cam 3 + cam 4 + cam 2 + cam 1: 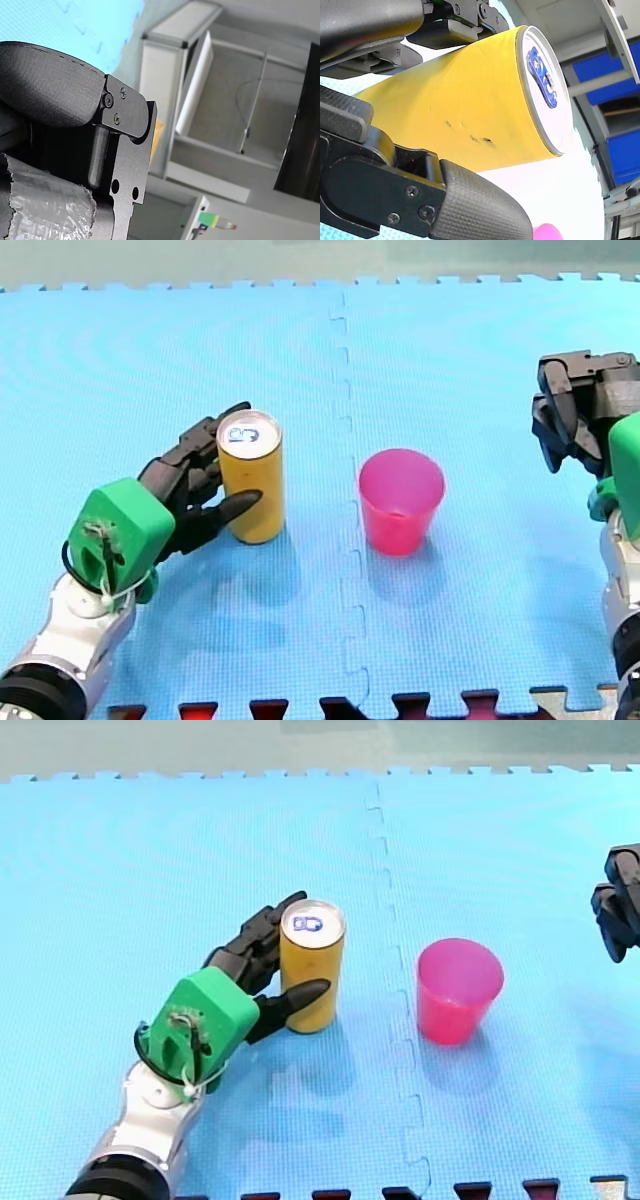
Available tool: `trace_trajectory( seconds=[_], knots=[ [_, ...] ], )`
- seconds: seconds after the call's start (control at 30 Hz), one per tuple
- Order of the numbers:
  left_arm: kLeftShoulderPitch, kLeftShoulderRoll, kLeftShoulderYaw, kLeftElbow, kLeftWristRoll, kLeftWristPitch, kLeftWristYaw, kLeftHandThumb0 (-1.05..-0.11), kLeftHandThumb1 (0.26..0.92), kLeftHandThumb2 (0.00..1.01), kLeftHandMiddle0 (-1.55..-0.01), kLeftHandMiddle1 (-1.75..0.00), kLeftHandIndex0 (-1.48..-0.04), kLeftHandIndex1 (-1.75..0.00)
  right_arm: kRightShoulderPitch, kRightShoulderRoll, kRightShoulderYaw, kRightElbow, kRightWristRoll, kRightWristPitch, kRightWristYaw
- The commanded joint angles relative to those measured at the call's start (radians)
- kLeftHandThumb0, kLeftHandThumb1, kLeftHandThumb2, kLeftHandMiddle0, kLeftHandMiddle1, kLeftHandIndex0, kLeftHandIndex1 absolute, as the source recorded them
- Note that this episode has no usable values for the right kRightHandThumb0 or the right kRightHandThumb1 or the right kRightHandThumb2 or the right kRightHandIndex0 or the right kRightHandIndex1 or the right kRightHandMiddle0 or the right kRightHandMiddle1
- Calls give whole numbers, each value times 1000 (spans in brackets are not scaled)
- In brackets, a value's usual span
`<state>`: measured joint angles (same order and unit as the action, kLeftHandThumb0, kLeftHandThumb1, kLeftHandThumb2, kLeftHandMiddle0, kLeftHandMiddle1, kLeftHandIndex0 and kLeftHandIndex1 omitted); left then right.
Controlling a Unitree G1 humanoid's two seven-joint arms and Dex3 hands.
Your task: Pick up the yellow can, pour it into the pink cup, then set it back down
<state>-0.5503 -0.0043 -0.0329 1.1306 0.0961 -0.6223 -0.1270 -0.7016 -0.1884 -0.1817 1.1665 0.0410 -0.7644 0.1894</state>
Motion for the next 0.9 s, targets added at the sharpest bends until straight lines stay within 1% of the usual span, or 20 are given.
trace_trajectory(
  seconds=[0.0, 0.17, 0.33, 0.57, 0.63, 0.77, 0.87],
  knots=[
    [-5, 3, 3, 3, -3, 1, -6, -956, 861, 0, -355, -1, -309, -1, 4, -6, -5, -4, 9, -4, 5],
    [-4, 14, 25, 8, -17, 0, 2, -950, 862, 1, -359, -2, -313, -2, 2, -10, -8, -1, 15, -3, 13],
    [-17, 28, 33, 15, -21, 6, 2, -947, 866, 2, -364, -3, -318, -3, 0, -11, -8, 3, 16, -3, 17],
    [-29, 35, 30, 16, -14, 17, 6, -939, 867, 1, -372, -5, -326, -3, -3, -13, -9, 3, 17, -1, 21],
    [-32, 36, 29, 17, -14, 20, 6, -937, 867, 1, -374, -5, -328, -3, -3, -15, -9, 3, 16, -1, 20],
    [-37, 39, 31, 23, -15, 23, 5, -929, 867, 0, -376, -5, -333, -4, -2, -20, -3, 3, 6, -5, 9],
    [-37, 41, 31, 22, -14, 22, 7, -922, 867, 0, -379, -5, -340, -5, -2, -22, -1, 1, 3, -7, 6]
  ],
)
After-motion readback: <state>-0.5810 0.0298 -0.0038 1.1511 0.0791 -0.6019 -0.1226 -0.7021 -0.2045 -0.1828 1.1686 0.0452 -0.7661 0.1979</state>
